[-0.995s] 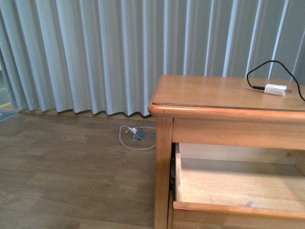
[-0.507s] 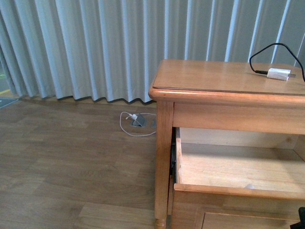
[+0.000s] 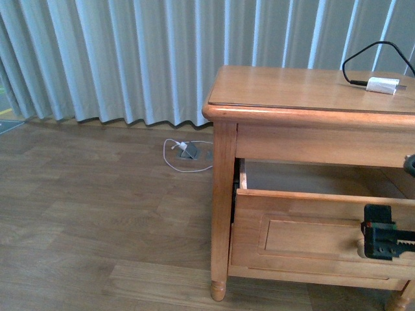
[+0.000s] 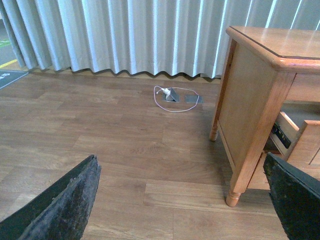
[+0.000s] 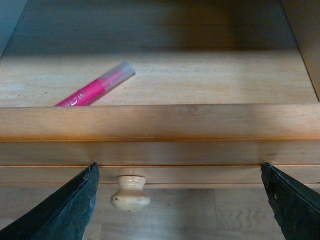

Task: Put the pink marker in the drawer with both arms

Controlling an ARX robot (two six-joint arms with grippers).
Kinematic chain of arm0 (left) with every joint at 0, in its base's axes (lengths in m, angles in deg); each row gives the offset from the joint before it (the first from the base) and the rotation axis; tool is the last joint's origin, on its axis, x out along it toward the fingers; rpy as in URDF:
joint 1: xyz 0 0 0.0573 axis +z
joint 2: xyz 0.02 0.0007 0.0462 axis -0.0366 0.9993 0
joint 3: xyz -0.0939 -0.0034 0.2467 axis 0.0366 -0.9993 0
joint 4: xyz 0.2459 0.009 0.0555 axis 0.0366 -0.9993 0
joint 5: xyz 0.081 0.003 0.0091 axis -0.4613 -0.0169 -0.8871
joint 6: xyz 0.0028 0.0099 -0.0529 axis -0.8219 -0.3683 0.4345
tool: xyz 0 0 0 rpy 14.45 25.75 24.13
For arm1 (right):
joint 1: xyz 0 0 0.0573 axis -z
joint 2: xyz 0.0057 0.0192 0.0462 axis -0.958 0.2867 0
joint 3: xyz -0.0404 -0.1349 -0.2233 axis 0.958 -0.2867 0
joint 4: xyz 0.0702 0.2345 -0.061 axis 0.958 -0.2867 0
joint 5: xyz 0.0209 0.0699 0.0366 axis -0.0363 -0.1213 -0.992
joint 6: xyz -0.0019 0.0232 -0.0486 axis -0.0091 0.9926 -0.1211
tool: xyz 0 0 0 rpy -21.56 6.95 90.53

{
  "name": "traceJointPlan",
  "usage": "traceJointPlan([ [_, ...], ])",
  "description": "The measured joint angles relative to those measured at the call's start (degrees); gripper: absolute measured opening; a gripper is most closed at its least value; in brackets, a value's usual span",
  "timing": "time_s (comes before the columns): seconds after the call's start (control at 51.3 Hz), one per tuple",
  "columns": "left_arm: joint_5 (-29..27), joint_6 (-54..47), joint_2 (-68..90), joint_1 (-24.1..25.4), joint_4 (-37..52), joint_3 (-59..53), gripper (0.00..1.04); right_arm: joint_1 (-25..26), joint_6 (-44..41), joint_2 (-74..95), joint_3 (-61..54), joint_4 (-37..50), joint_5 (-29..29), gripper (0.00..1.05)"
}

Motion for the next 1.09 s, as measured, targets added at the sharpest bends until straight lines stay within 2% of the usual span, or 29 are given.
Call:
traceJointPlan([
  [0.293,-0.02,0.0,0.0,0.0,0.0,0.0,0.99,-0.94,0.33,8.28,10.16,5.05,1.36,0.96],
  [0.527,0.0,0.0,0.0,0.0,0.0,0.0,0.99,-1.2,0.9,10.93,13.49,8.37,2.19,0.96],
  [0.8,-0.02,0.0,0.0,0.0,0.0,0.0,0.99,-1.97,0.98,12.46,14.25,10.78,3.67,0.96],
  [1.092,-0.02,0.0,0.0,0.0,0.0,0.0,0.99,-1.9,0.77,11.32,13.99,8.61,3.39,0.96],
])
